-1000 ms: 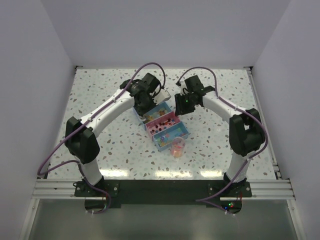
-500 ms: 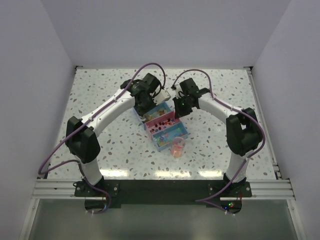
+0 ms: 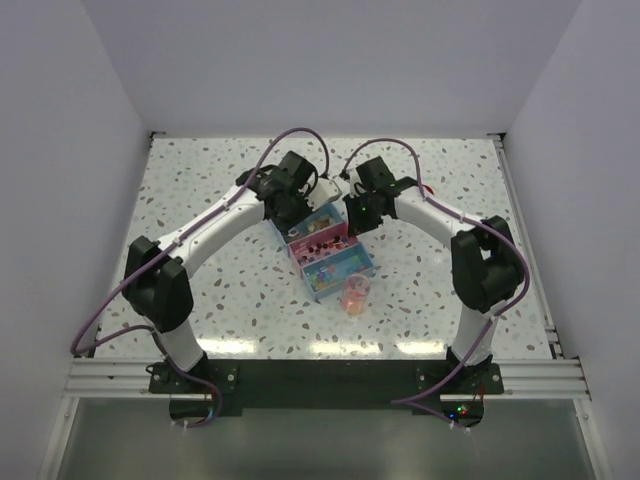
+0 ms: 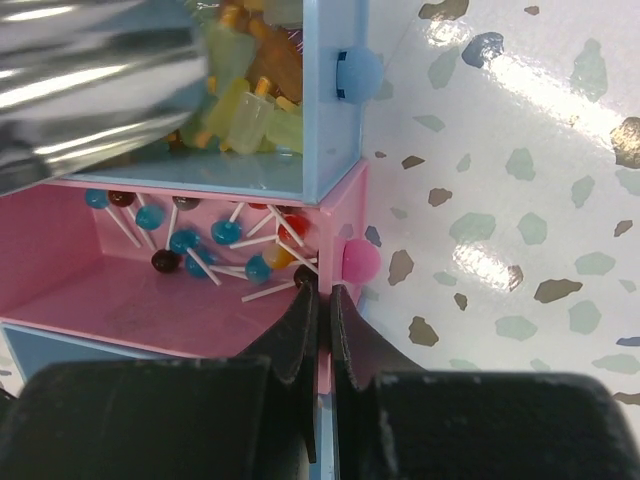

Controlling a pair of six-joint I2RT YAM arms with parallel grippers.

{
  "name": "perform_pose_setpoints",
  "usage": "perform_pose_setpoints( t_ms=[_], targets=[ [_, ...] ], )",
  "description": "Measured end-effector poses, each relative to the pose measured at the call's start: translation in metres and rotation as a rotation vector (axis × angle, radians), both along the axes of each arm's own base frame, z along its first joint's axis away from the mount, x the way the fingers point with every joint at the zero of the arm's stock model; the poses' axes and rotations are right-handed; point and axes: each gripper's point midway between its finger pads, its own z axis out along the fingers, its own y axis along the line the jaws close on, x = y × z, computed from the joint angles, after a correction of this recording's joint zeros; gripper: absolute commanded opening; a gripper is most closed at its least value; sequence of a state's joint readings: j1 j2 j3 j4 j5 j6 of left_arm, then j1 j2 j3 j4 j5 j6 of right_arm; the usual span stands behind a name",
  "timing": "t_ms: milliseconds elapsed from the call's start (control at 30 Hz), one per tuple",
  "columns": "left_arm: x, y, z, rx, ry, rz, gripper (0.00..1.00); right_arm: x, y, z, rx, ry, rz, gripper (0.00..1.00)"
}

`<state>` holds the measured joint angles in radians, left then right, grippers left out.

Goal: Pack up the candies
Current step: Scoop the fake candies from the storage box.

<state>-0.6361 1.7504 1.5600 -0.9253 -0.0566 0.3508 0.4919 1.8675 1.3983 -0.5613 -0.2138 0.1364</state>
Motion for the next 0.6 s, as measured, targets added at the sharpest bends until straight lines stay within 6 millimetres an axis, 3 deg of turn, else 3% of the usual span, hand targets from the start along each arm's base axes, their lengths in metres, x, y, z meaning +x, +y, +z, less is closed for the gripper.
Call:
perform_pose_setpoints(
  t_ms=[100, 267, 333, 400, 600],
  targets=[
    [0.006, -0.009, -0.013, -0.064, -0.019, -0.012, 0.0, 0.0, 0.0, 0.0, -0.002, -0.002, -0.002, 0.0],
    [0.012, -0.007, -0.033, -0.122, -0.023, -0.004, 0.0, 0.003, -0.002, -0.001, -0.007, -0.01, -0.018, 0.0],
    [0.014, -0.013, -0.052, -0.138, -0.012, -0.012, 0.0, 0.003, -0.002, -0.001, -0.005, -0.011, -0.017, 0.0],
    [0.012, -0.006, -0.066, -0.128, 0.013, 0.001, 0.0, 0.004, -0.002, -0.001, -0.005, -0.011, -0.019, 0.0],
    [0.016, -0.01, -0.079, -0.236, 0.015, 0.015, 0.0, 0.004, -0.002, -0.001, 0.0, -0.016, -0.018, 0.0]
  ],
)
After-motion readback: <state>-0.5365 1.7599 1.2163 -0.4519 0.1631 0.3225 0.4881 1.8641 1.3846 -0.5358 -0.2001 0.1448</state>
